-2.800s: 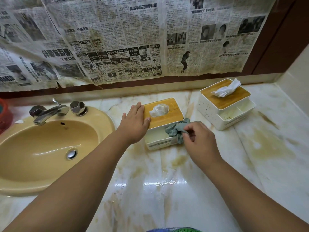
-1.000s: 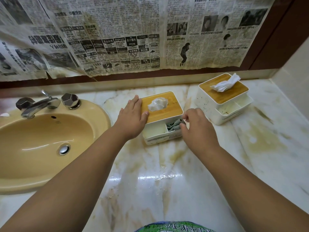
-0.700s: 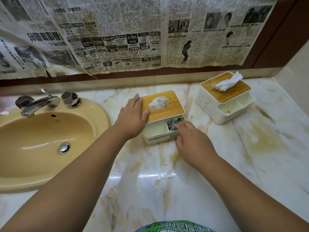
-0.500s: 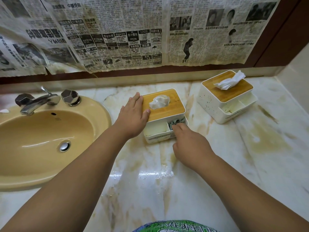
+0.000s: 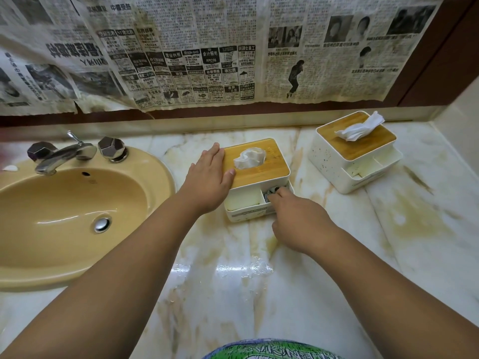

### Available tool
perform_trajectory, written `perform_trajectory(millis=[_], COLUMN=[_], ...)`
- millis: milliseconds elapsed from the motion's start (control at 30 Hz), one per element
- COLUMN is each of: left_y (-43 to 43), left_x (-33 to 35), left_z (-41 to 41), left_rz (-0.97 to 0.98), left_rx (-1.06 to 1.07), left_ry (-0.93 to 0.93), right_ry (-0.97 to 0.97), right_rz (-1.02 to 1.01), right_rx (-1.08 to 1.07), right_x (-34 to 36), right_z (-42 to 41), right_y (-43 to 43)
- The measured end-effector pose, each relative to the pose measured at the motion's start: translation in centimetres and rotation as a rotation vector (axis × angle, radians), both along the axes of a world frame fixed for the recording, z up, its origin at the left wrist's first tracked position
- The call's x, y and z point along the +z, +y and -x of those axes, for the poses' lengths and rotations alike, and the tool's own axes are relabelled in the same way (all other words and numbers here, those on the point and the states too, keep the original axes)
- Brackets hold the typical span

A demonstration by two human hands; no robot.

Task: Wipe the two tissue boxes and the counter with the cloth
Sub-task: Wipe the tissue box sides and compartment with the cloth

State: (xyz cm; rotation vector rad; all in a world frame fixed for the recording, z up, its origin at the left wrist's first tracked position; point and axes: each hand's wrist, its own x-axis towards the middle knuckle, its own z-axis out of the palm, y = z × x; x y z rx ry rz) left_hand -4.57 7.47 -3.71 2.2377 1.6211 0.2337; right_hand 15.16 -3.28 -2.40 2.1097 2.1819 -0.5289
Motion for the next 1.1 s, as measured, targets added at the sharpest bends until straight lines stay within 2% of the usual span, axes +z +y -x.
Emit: perform_trajectory(millis=[367, 700, 767, 833, 900, 1100], left_y=[-0.5, -2.4, -2.6, -2.9, -3.1, -3.5], left_x=[0.0, 0.7, 0.9, 1.0, 1.0, 0.4], left_z=[-0.2, -0.3, -0.2, -0.1, 0.0, 0.1], left_rz=[-0.055, -0.196, -0.217, -0.23, -0.241, -0.204], left_rx=[0.016, 0.047, 0.051, 0.067, 0.077, -0.042], left_ry=[0.026, 0.161, 0.204, 0.215, 0.183, 0.002], right_ry=[0.079, 0.078, 0.156, 0.218, 0.216, 0.128], right_rz=[0.04, 0.062, 0.019, -0.118, -0.214, -0.184], right_rx=[-0.021, -0.005, -0.083, -0.181, -0.241, -0.27], right_x=[1.3, 0.3, 0.5, 0.6, 0.7, 0.5], right_z=[-2.1, -2.2, -2.4, -2.5, -2.2, -1.0], right_y=[0.0, 1.6, 2.0, 2.4, 2.6, 3.2])
